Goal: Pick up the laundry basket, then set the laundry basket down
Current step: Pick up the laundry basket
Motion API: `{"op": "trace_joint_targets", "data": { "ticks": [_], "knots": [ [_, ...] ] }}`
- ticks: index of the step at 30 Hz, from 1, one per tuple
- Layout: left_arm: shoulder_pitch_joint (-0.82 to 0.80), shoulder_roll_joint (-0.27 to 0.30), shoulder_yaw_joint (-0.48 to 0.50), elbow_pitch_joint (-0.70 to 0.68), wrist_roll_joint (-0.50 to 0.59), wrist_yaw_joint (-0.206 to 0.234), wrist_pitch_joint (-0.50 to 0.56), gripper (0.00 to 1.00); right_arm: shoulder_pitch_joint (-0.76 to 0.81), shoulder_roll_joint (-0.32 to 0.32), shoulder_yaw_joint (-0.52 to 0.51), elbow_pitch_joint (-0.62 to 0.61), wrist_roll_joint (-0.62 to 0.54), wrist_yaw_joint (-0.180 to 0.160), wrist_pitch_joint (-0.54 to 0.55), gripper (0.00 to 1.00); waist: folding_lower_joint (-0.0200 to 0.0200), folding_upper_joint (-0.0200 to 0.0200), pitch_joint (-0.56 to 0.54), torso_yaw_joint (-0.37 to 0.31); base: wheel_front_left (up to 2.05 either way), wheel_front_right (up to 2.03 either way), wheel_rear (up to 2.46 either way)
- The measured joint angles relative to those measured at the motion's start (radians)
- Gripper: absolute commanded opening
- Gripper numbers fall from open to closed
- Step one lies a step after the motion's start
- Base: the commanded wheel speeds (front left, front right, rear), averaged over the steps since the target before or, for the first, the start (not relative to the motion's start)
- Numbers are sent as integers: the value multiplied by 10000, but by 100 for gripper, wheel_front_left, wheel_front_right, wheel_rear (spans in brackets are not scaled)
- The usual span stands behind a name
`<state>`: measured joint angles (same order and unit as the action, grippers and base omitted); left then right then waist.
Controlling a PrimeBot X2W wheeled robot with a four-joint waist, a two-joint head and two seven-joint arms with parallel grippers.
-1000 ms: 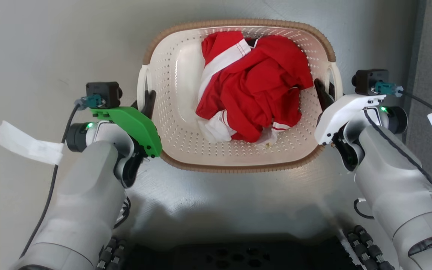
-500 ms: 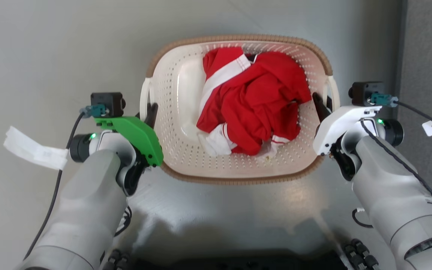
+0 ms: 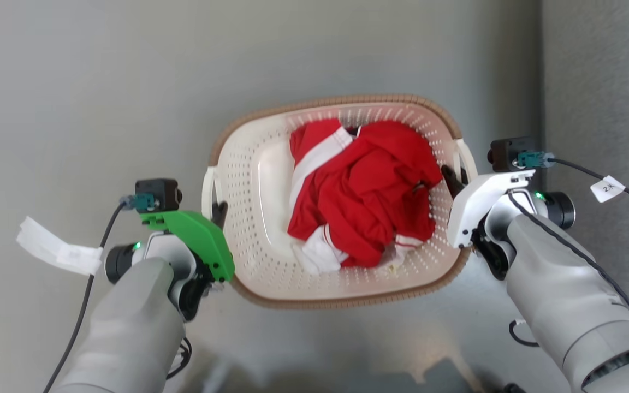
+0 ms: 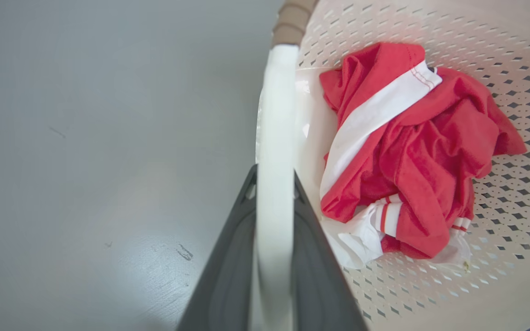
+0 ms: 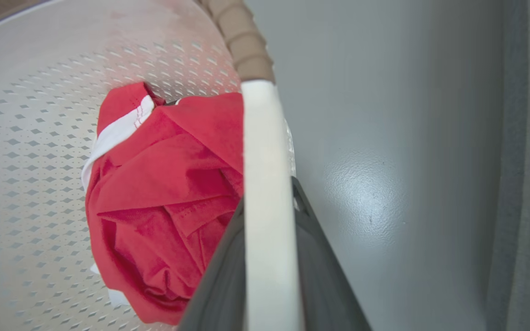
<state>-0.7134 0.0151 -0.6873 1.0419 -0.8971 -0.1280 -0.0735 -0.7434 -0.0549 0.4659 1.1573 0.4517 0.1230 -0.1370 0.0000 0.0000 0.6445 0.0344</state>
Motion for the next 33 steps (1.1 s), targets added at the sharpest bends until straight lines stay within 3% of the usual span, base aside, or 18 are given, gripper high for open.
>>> {"op": "trace_joint_targets", "data": {
  "ticks": [33],
  "knots": [
    [2083, 12, -642, 842, -1005, -35, 1344, 0, 2360, -90, 2228, -819, 2846, -105, 2366, 0, -1, 0, -4588, -345, 0, 0, 0]
  ]
}}
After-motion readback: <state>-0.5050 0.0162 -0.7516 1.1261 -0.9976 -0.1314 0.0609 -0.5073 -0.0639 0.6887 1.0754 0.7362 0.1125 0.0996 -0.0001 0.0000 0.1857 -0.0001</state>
